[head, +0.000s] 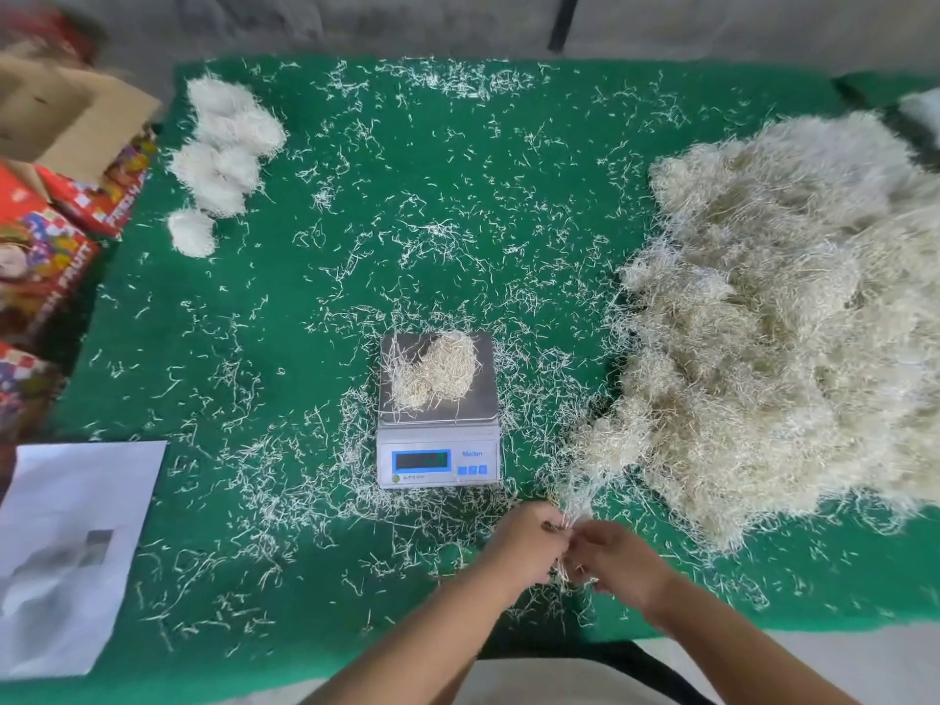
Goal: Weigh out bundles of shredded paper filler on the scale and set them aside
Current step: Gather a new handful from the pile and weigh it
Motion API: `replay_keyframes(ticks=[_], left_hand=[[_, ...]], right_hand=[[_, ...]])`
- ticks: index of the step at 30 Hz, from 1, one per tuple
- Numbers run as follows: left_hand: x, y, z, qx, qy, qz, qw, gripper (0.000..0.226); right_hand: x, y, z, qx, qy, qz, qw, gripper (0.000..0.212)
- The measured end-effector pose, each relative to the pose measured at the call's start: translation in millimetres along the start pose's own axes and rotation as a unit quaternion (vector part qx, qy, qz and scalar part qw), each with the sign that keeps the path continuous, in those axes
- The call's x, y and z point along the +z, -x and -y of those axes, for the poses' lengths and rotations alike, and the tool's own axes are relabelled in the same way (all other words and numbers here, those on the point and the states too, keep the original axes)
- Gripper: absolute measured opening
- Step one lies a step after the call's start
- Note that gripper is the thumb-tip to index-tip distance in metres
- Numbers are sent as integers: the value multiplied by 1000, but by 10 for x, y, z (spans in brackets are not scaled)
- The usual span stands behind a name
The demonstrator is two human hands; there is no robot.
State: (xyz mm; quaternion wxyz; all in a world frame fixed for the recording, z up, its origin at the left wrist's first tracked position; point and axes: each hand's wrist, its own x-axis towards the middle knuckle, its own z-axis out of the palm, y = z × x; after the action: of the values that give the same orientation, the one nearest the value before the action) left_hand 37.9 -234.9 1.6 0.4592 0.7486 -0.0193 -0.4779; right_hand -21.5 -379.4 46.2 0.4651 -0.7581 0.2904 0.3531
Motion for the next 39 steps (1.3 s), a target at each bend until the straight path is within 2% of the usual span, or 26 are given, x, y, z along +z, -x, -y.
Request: replay_keyframes(ticks=[6, 9, 11, 13, 15, 17, 20, 22, 24, 26, 29, 31, 33, 35, 37, 39], left_hand=[[-107, -54, 82, -10, -43, -51, 998, 30], [-118, 52, 100, -15, -45, -65, 997, 32], [-108, 139, 97, 0, -41, -61, 997, 21], [-89, 230, 77, 12, -50, -41, 998, 10], [-100, 313, 78, 20, -75, -39, 996, 16], [-182, 404, 90, 8, -93, -46, 995, 17], [-410, 500, 183, -16, -129, -65, 989, 26], [-599, 554, 333, -49, -216, -76, 972, 32], [-835, 677, 568, -113, -266, -84, 954, 33], [-1124, 841, 833, -158, -250, -104, 950, 28], [-1564, 1095, 1048, -203, -264, -169, 928, 27], [-1782, 1178, 980, -201, -274, -238, 910, 29], [-1957, 1175, 757, -180, -256, -332, 890, 31], [-2070, 1122, 454, -142, -224, -444, 856, 34], [-2051, 998, 55, -55, -190, -539, 819, 28], [-1972, 762, -316, 38, -163, -568, 806, 16]], right_hand=[[-2, -108, -36, 21, -42, 43, 998, 24], [-52, -128, -101, 72, -157, 26, 985, 31], [-83, -152, -106, 96, -248, 57, 962, 42], [-75, -206, -83, 105, -320, 108, 935, 37], [-53, -297, -48, 131, -429, 122, 886, 27], [-48, -396, -29, 162, -524, 87, 832, 26], [-133, -533, -25, 178, -582, 35, 792, 23], [-274, -573, -25, 183, -615, -3, 767, 19], [-482, -604, -53, 190, -587, -61, 785, 15], [-688, -640, -176, 192, -494, -118, 840, 18], [-869, -629, -399, 179, -339, -106, 918, 28], [-896, -592, -535, 166, -283, -92, 940, 38], [-875, -567, -663, 162, -264, -104, 945, 47], [-820, -548, -758, 173, -261, -110, 943, 49], [-753, -523, -816, 185, -281, -111, 935, 48], [-694, -485, -828, 191, -288, -108, 932, 46]])
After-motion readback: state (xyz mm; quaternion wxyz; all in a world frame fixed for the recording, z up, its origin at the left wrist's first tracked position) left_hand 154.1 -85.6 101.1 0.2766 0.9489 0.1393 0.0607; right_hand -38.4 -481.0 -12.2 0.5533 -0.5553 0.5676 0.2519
